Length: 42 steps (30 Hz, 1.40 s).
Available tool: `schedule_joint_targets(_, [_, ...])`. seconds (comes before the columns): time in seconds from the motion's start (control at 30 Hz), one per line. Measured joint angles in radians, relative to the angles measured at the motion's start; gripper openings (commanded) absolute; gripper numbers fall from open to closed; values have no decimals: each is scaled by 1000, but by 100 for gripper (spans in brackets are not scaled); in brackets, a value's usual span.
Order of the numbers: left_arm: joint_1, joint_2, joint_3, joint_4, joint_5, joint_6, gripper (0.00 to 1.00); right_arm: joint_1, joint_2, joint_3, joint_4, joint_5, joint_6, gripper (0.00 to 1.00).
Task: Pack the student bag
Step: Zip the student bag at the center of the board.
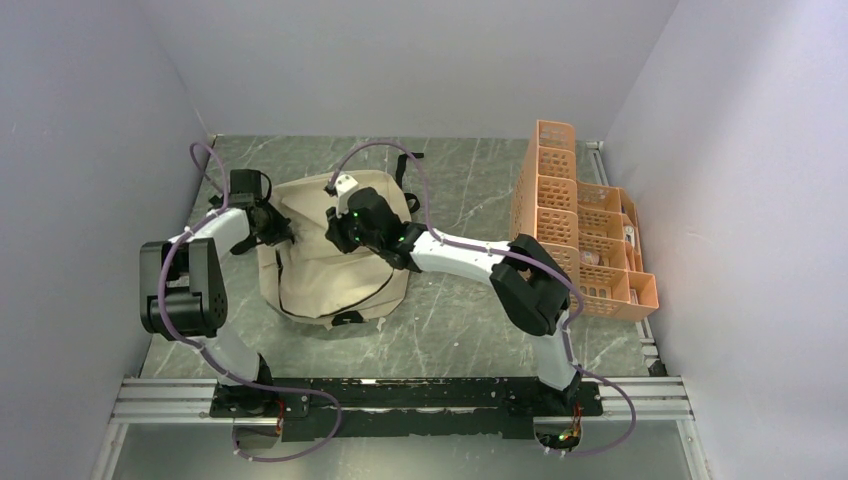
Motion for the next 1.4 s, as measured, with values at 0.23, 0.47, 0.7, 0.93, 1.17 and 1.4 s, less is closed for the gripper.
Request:
schedule_joint_targets(0.23, [-5, -106, 0, -5, -11, 49, 5, 0, -37, -60, 24, 10, 2, 15])
schedule_joint_targets(0.47, [-43, -238, 0, 2, -2, 121, 5, 0, -81, -111, 74, 53, 4, 15])
schedule_joint_targets(0.7, [-171, -251, 6, 21, 10, 175, 5, -3, -111, -173, 112, 98, 18, 15])
schedule_joint_targets(0.93, [-299, -223, 54, 37, 6, 188, 5, -18, -174, -266, 151, 146, 49, 16])
schedule_joint_targets(1.17, [-344, -182, 90, 49, 1, 182, 5, -42, -238, -393, 282, 134, 92, 37])
schedule_joint_targets(1.4, [-349, -228, 104, 2, -87, 182, 5, -76, -184, -356, 412, 54, 215, 41])
